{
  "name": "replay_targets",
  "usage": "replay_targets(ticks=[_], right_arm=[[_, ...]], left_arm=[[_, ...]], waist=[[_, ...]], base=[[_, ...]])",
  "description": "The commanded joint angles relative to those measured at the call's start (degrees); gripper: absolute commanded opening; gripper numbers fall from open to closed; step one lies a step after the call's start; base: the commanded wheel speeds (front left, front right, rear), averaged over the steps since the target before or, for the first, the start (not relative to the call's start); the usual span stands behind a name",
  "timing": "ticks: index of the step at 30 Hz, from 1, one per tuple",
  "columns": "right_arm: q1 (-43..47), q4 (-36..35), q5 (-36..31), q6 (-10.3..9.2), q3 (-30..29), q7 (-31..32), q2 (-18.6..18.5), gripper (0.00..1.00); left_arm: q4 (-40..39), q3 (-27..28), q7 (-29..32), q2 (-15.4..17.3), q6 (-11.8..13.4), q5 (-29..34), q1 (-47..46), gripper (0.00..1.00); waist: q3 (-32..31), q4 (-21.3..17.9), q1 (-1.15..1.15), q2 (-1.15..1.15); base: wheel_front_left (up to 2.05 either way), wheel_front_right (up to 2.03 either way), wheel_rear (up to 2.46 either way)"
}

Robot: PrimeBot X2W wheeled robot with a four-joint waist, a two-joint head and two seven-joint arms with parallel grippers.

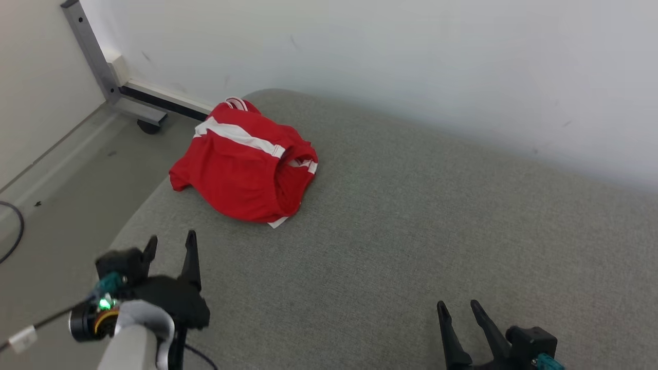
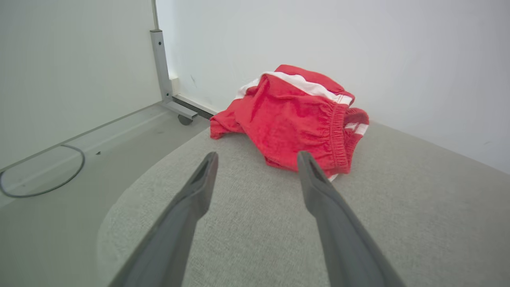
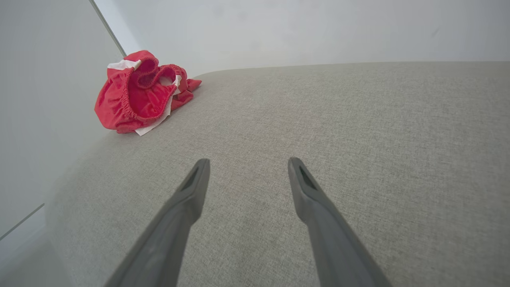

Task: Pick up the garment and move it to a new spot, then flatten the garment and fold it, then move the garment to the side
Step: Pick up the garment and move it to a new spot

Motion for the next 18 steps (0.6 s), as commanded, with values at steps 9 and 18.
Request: replay_targets(ticks=[9,18], right_arm=[[-1.04,-8.48,-5.57,-0.12,-1.07,5.82,0.03,1.00],[0.41,-16.77,-7.59,-0.12,-2.28,9.95,0.09,1.00]], left_arm=[[12.85,3.21,8.52,4.29,-1.00,-7.61,-20.53,1.00],[19.10,5.37,14.78,9.01,-1.48,-12.97,-28.18,1.00]], waist=[[10.80,-10.49,0.00,0.00],[16.86,-17.90,0.00,0.00]], base=[[0.00,0.00,0.00],[0.00,0.00,0.00]])
